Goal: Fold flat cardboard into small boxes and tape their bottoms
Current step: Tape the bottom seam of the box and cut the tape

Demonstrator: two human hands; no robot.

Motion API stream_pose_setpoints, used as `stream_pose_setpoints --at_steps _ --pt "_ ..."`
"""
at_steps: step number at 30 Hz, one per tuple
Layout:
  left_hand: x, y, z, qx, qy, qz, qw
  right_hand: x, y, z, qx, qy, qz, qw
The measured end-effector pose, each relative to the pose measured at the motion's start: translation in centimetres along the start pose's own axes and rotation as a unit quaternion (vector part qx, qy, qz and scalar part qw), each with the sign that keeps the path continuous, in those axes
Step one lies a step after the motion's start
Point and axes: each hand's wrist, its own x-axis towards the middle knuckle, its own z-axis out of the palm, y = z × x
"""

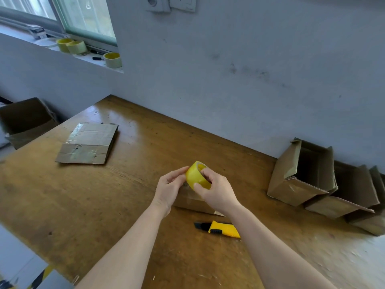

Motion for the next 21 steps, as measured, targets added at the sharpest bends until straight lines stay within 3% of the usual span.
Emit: stream_pose_setpoints --at_steps 9,14,21 --pt "0.2 -1.2 0.0 0.130 0.065 0.061 0.988 -0.4 0.3 0.8 -0.078 0.002 -0.037 0.996" --pt "-0.8 -1.7 0.5 0.247 0.134 0.122 0.952 -0.4 -0.1 1.2 -0.104 0.006 -0.047 0.993" --pt "-0.7 -1.7 0.8 0.281 0.124 0.147 0.940 -0.1 -0.4 1.1 -0.106 0.003 -0.043 0.993"
